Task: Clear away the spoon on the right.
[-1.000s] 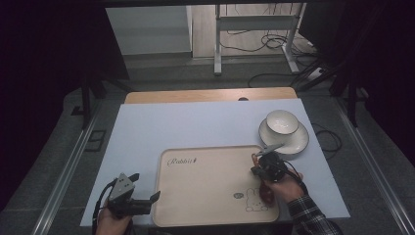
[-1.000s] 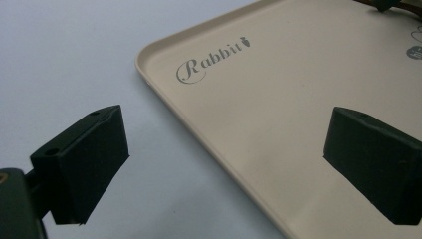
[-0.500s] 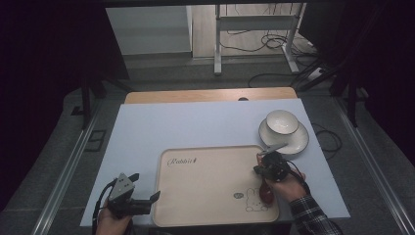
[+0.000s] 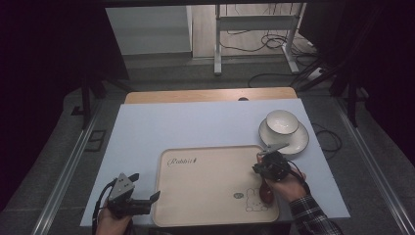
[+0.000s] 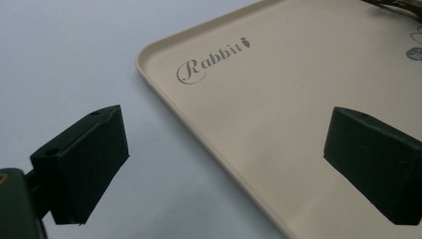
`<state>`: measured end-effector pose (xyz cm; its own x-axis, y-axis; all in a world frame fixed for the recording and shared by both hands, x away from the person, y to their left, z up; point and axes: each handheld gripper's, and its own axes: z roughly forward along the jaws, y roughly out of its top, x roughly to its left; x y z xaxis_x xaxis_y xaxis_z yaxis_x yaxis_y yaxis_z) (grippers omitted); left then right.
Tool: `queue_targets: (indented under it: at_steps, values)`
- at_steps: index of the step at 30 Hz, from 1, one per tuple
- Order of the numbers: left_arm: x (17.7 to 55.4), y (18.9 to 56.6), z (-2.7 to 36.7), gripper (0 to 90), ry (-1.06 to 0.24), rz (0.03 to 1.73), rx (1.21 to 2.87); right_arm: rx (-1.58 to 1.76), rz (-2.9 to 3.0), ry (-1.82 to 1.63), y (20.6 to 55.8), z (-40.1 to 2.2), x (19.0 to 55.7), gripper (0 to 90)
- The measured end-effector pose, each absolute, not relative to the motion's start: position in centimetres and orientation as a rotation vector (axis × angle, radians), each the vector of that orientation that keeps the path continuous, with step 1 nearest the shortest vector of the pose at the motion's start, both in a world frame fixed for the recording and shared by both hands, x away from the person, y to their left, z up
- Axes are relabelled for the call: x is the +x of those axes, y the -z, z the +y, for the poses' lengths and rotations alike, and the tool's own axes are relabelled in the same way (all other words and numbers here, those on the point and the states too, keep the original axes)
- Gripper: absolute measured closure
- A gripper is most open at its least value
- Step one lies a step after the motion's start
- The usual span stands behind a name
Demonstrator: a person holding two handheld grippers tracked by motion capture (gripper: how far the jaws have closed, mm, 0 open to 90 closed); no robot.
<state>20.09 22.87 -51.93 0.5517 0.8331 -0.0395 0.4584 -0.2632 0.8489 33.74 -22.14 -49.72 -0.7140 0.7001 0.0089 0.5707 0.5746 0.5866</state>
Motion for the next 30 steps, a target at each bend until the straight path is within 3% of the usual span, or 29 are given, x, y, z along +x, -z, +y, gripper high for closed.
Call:
queue_targets:
  at_steps: [30]
  values:
    - [20.1,51.9,22.9,3.5,-0.533,1.05,1.902,1.029,2.51,-0.95,48.0,-22.9,32.8,62.4]
